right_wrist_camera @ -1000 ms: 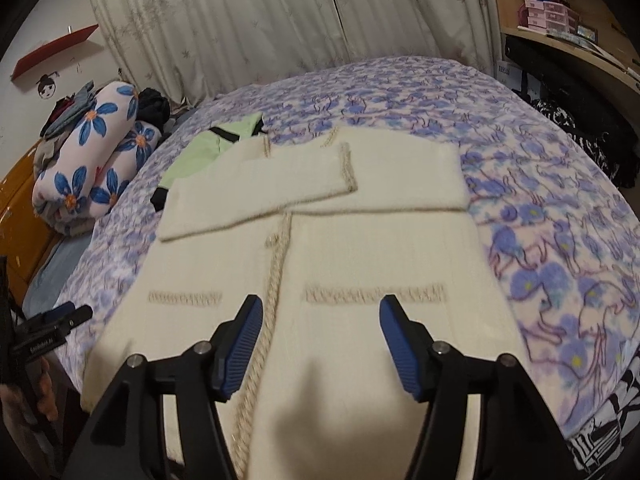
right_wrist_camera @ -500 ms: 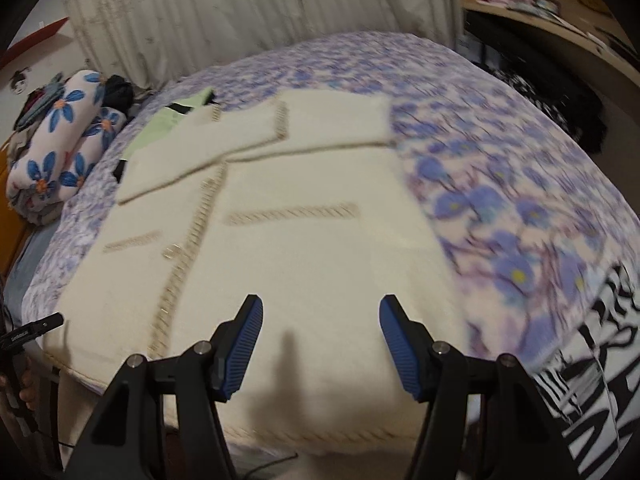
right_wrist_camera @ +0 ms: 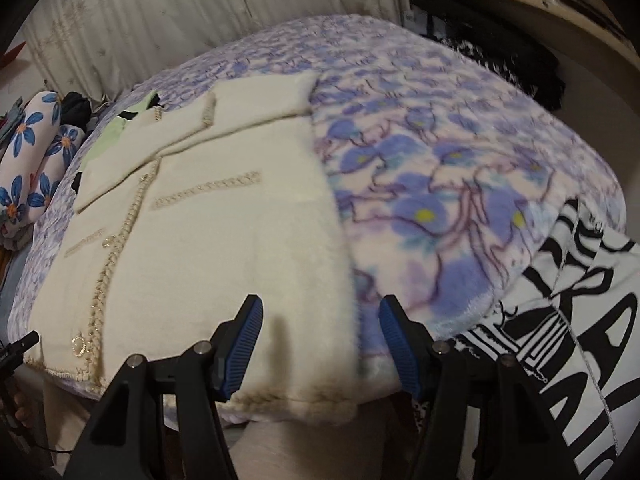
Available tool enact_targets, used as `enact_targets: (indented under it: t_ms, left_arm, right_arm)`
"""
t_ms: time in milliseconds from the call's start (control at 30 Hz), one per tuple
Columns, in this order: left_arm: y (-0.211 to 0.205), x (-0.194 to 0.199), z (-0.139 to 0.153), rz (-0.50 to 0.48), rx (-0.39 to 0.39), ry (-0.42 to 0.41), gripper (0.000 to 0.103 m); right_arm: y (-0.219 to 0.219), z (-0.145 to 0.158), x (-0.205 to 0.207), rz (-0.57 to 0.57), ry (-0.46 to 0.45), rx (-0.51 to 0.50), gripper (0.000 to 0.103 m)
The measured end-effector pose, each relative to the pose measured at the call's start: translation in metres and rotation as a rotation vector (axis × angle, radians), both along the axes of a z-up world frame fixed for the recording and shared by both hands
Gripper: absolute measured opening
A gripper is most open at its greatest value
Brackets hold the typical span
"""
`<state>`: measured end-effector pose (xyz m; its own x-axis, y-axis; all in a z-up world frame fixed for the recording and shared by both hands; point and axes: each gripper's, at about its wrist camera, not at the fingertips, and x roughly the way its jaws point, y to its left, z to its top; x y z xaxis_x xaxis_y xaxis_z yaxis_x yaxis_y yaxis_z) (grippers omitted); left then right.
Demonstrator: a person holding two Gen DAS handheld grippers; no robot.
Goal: Fold large clothes
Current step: 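Move both grippers to the cardigan hem and grasp its two corners, then lift the hem with both grippers and fold it toward the collar, release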
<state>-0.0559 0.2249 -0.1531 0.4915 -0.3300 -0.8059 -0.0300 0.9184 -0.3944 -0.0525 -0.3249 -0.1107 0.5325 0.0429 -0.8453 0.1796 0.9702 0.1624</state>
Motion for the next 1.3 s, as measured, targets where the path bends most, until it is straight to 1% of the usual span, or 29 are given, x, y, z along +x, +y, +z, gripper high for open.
enact_targets:
  t_ms: [33, 67, 133, 167, 200, 233, 267, 300, 333, 400, 500, 567, 667, 700, 733, 767, 833, 867, 900, 933, 967, 1033, 1100, 1233, 1267, 1300]
  left_arm:
    - [-0.001, 0.0, -0.002, -0.003, -0.002, 0.001, 0.075]
    - [-0.001, 0.001, -0.004, -0.004, -0.003, 0.0, 0.075]
    - [0.0, 0.002, -0.007, -0.001, -0.02, -0.004, 0.075]
    - [0.002, 0.002, -0.008, 0.001, -0.033, -0.003, 0.075]
    - [0.003, 0.002, -0.009, 0.003, -0.041, -0.003, 0.075]
    - [0.005, 0.001, -0.009, 0.005, -0.054, -0.002, 0.068]
    - [0.007, 0.001, -0.009, 0.0, -0.067, -0.001, 0.062]
    - [0.009, 0.001, -0.01, -0.005, -0.09, 0.006, 0.051]
    - [0.01, -0.001, -0.012, -0.004, -0.114, 0.012, 0.047]
    - [0.016, -0.003, -0.015, 0.006, -0.161, 0.02, 0.043]
    - [0.021, -0.003, -0.019, 0.017, -0.203, 0.028, 0.043]
    - [0.022, -0.004, -0.021, 0.024, -0.217, 0.031, 0.044]
    - [0.019, -0.002, -0.023, 0.017, -0.221, 0.033, 0.051]
    - [0.018, -0.002, -0.023, 0.009, -0.219, 0.033, 0.056]
    - [0.015, -0.001, -0.023, -0.002, -0.214, 0.035, 0.06]
    - [0.011, -0.001, -0.022, -0.01, -0.204, 0.035, 0.061]
    - [0.0, 0.003, -0.018, -0.041, -0.131, 0.046, 0.06]
    - [-0.004, 0.002, -0.016, -0.048, -0.106, 0.047, 0.056]
    - [-0.009, 0.003, -0.013, -0.06, -0.082, 0.048, 0.04]
    - [-0.013, 0.004, -0.009, -0.072, -0.079, 0.052, 0.022]
    - [-0.014, 0.005, -0.008, -0.072, -0.078, 0.056, 0.017]
    - [-0.018, 0.008, -0.003, -0.075, -0.074, 0.07, 0.011]
    - [-0.019, 0.01, 0.004, -0.078, -0.063, 0.073, 0.01]
    - [-0.016, 0.014, 0.024, -0.075, -0.161, 0.045, 0.009]
    - [-0.015, 0.016, 0.031, -0.069, -0.194, 0.03, 0.009]
    - [-0.012, 0.019, 0.041, -0.061, -0.246, 0.007, 0.009]
  right_arm:
    - [-0.003, -0.004, 0.001, 0.005, 0.013, 0.028, 0.06]
    - [-0.006, -0.011, 0.001, 0.012, 0.026, 0.076, 0.058]
    - [-0.009, -0.021, 0.001, 0.028, 0.045, 0.136, 0.041]
    - [-0.009, -0.022, 0.0, 0.035, 0.042, 0.161, 0.037]
    - [-0.008, -0.023, 0.0, 0.047, 0.036, 0.188, 0.027]
    - [-0.006, -0.022, 0.0, 0.058, 0.031, 0.209, 0.021]
    - [-0.005, -0.021, 0.0, 0.064, 0.029, 0.213, 0.021]
    - [-0.004, -0.021, 0.0, 0.073, 0.028, 0.22, 0.021]
    - [-0.003, -0.021, 0.0, 0.078, 0.027, 0.235, 0.021]
    - [-0.003, -0.023, 0.001, 0.077, 0.032, 0.251, 0.021]
    - [-0.004, -0.026, 0.003, 0.076, 0.037, 0.269, 0.021]
    - [-0.005, -0.028, 0.003, 0.074, 0.042, 0.278, 0.021]
    - [-0.005, -0.031, 0.005, 0.071, 0.048, 0.287, 0.021]
    - [-0.005, -0.032, 0.005, 0.069, 0.049, 0.29, 0.021]
    - [-0.005, -0.034, 0.006, 0.067, 0.051, 0.292, 0.021]
    - [-0.006, -0.034, 0.006, 0.066, 0.051, 0.292, 0.021]
    - [-0.005, -0.035, 0.006, 0.066, 0.05, 0.286, 0.021]
    - [-0.003, -0.035, 0.007, 0.068, 0.05, 0.279, 0.021]
    - [-0.002, -0.035, 0.007, 0.071, 0.051, 0.27, 0.021]
    - [-0.001, -0.034, 0.008, 0.073, 0.051, 0.264, 0.02]
    - [0.0, -0.033, 0.008, 0.075, 0.05, 0.259, 0.019]
    - [0.003, -0.03, 0.008, 0.081, 0.052, 0.241, 0.017]
    - [0.004, -0.024, 0.009, 0.081, 0.047, 0.235, 0.015]
    - [0.001, -0.004, 0.012, 0.068, -0.002, 0.289, 0.014]
    - [0.002, 0.006, 0.014, 0.073, -0.03, 0.297, 0.014]
    - [0.003, 0.014, 0.016, 0.08, -0.05, 0.299, 0.014]
